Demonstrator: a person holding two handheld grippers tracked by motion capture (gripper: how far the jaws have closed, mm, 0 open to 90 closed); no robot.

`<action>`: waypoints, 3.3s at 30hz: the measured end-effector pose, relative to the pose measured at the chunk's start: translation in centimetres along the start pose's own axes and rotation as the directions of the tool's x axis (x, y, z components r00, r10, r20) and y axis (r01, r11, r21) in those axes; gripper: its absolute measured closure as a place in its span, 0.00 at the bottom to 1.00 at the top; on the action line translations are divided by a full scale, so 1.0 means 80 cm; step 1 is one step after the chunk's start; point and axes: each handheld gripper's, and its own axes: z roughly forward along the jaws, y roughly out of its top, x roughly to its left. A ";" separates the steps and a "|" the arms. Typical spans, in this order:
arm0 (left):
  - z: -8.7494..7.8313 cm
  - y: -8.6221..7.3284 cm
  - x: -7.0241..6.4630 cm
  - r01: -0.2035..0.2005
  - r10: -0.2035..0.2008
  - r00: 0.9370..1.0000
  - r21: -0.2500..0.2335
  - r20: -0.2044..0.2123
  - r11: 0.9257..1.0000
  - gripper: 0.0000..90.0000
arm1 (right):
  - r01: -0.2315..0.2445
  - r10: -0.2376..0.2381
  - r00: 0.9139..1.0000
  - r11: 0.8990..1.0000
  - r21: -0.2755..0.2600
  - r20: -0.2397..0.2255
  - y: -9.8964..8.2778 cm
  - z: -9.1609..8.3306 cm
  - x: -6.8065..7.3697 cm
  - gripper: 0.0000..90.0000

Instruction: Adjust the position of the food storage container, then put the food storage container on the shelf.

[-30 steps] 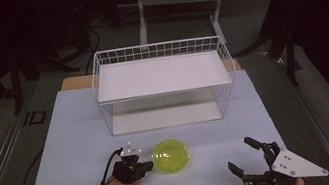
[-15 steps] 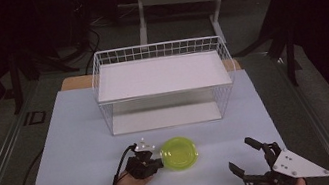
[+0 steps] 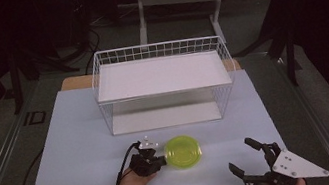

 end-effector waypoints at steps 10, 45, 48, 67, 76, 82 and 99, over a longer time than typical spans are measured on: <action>-0.045 -0.014 0.007 -0.031 0.030 0.999 -0.070 -0.012 0.997 0.92 | 0.001 -0.001 1.000 1.000 0.011 0.002 -0.001 0.002 0.000 0.17; -0.147 0.003 -0.057 -0.244 0.281 0.959 -0.380 0.044 0.892 0.01 | 0.019 -0.008 0.994 0.994 0.107 -0.107 0.036 0.036 0.014 0.17; -0.143 0.011 -0.054 -0.214 0.267 0.959 -0.384 0.091 0.898 0.01 | 0.001 0.008 0.996 0.994 0.107 -0.084 0.042 0.046 0.004 0.16; -0.097 0.050 -0.036 -0.143 0.183 0.978 -0.318 0.099 0.937 0.01 | -0.115 0.138 0.986 0.969 0.221 -0.091 0.043 0.122 -0.018 0.13; -0.076 0.055 -0.015 -0.037 0.076 0.989 -0.293 0.123 0.955 0.03 | -0.192 0.219 0.974 0.930 0.312 -0.051 0.025 0.150 -0.035 0.23; -0.059 0.051 -0.008 0.018 0.012 0.991 -0.212 0.136 0.977 0.08 | -0.211 0.253 0.965 0.906 0.366 -0.072 0.011 0.167 -0.032 0.29; -0.028 0.025 0.002 0.172 -0.165 0.981 -0.066 0.099 0.983 0.35 | -0.349 0.394 0.919 0.819 0.455 -0.004 -0.027 0.181 -0.038 0.54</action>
